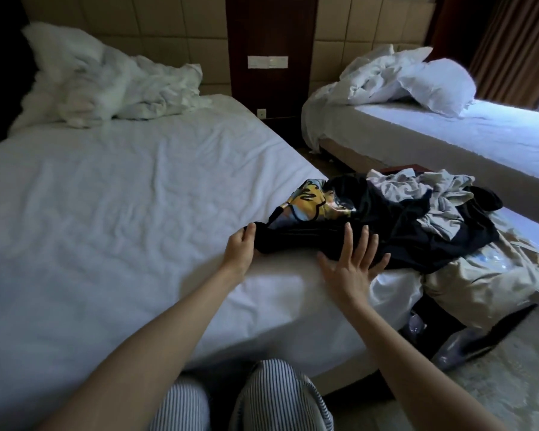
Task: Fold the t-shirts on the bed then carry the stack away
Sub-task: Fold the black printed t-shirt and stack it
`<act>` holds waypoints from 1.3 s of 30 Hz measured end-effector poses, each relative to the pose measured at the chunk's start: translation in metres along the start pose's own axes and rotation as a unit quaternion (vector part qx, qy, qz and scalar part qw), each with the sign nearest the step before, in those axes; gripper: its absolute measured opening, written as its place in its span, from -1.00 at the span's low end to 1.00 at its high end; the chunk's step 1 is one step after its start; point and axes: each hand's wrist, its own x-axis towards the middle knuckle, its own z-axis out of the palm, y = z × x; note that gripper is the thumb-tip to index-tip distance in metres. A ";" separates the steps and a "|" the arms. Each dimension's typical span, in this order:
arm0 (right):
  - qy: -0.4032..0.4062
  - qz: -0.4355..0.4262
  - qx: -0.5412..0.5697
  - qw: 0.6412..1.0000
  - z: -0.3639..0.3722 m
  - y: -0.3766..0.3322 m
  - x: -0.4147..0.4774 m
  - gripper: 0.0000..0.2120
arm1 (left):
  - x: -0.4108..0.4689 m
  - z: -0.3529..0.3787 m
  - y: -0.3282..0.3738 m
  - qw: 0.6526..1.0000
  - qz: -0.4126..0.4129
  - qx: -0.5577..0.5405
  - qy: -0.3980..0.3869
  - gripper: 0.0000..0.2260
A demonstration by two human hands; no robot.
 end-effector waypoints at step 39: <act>-0.678 -0.260 -0.022 0.687 -0.062 -0.159 0.052 -0.67 | -0.028 -0.326 0.075 0.767 -0.116 0.552 -0.306 -0.70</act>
